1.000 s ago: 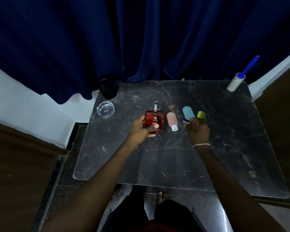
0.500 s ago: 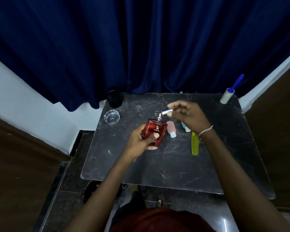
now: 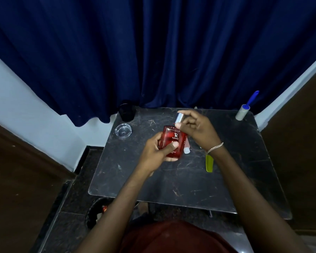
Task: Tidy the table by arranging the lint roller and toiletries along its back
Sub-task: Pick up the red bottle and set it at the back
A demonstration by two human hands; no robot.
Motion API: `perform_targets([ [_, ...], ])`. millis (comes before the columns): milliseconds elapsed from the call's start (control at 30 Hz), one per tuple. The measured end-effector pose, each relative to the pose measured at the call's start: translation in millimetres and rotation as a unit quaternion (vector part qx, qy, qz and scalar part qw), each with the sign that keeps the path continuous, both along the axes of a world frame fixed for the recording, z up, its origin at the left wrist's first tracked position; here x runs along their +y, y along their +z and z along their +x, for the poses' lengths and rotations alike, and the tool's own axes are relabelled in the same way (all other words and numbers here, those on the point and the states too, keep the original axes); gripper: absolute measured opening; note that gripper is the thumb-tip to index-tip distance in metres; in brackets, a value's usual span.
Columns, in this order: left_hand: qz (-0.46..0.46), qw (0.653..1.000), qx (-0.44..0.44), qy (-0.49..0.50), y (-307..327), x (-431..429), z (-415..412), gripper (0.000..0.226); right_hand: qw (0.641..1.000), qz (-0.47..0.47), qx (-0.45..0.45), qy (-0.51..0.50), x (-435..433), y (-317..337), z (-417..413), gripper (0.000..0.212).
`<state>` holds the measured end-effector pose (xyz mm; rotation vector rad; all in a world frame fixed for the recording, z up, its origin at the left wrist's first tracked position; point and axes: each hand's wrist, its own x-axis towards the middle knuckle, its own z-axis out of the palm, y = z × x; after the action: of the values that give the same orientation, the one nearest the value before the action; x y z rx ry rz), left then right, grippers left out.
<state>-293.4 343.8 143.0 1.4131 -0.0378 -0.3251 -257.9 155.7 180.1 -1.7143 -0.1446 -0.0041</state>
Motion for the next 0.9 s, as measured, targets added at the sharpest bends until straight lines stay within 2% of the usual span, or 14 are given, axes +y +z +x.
perform_targets([
  [167,-0.003,1.000,-0.008,-0.005,5.8,0.4,-1.6,0.037,0.996,0.004,0.020,0.082,-3.2,-5.1,-12.7,0.075],
  [300,0.000,1.000,-0.017,-0.003,8.6,0.3,-3.7,0.035,0.996,0.004,0.026,0.091,-1.5,-1.0,-14.7,0.085],
  [467,-0.004,1.000,-0.017,0.002,9.4,1.0,-3.6,0.035,0.996,-0.024,0.007,0.091,0.5,4.7,-12.4,0.077],
  [633,-0.010,1.000,-0.014,0.008,5.9,0.9,-1.5,0.037,0.996,-0.029,0.008,0.078,2.3,1.8,-11.6,0.078],
  [800,-0.018,1.000,-0.012,0.004,2.3,1.2,5.1,0.034,0.998,0.016,0.045,0.040,3.1,-10.6,-11.4,0.085],
  [833,-0.023,1.000,-0.010,0.009,2.0,1.0,6.9,0.033,0.998,0.015,0.053,0.021,3.7,-13.5,-11.1,0.080],
  [900,-0.034,0.999,-0.004,0.021,0.1,1.4,10.9,0.029,0.998,-0.014,0.060,0.005,4.6,-20.3,-10.3,0.055],
])
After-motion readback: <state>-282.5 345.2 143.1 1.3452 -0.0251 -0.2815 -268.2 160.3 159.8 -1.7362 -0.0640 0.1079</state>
